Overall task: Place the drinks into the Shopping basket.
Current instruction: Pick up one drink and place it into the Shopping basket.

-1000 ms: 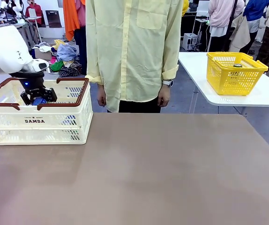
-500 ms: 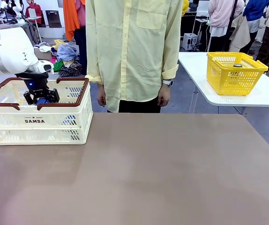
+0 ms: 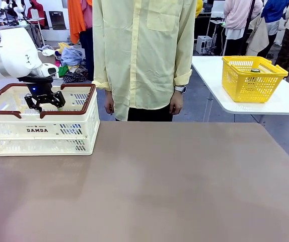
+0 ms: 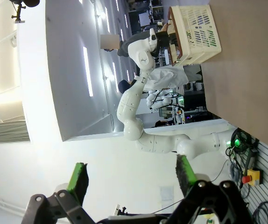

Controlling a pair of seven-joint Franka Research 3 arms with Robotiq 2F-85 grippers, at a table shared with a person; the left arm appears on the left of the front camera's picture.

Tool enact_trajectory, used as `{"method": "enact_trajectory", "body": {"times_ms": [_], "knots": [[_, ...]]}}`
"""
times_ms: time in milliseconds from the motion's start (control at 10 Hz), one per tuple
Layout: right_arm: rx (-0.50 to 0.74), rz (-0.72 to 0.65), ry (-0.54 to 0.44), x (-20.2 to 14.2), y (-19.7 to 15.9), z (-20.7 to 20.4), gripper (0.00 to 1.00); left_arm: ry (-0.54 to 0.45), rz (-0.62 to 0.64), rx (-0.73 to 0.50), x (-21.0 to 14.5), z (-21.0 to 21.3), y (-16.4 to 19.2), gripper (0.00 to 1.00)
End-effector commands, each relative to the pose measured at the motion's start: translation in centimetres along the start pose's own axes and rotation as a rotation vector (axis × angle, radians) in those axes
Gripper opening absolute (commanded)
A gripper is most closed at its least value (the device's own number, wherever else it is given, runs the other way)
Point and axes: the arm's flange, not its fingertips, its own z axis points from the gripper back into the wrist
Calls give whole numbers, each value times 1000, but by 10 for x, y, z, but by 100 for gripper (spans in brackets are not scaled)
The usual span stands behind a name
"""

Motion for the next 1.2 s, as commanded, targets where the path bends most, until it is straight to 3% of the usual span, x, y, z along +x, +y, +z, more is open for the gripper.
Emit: {"method": "enact_trajectory", "body": {"times_ms": [0,200,400,600,700,900,1100], "knots": [[7,-8,2,0,5,0,100,-5,-1,16,2,1,-1,100],[7,-8,2,0,5,0,100,-12,-52,-70,-3,16,-4,100],[7,-8,2,0,5,0,100,-75,-130,-308,-21,81,-6,100],[7,-8,2,0,5,0,100,-66,-146,-573,-48,156,9,100],[7,-8,2,0,5,0,100,46,-231,-790,-65,185,24,100],[7,-8,2,0,5,0,100,106,-263,-965,-91,210,60,100],[7,-8,2,0,5,0,100,99,-343,-1193,-137,212,112,100]]}}
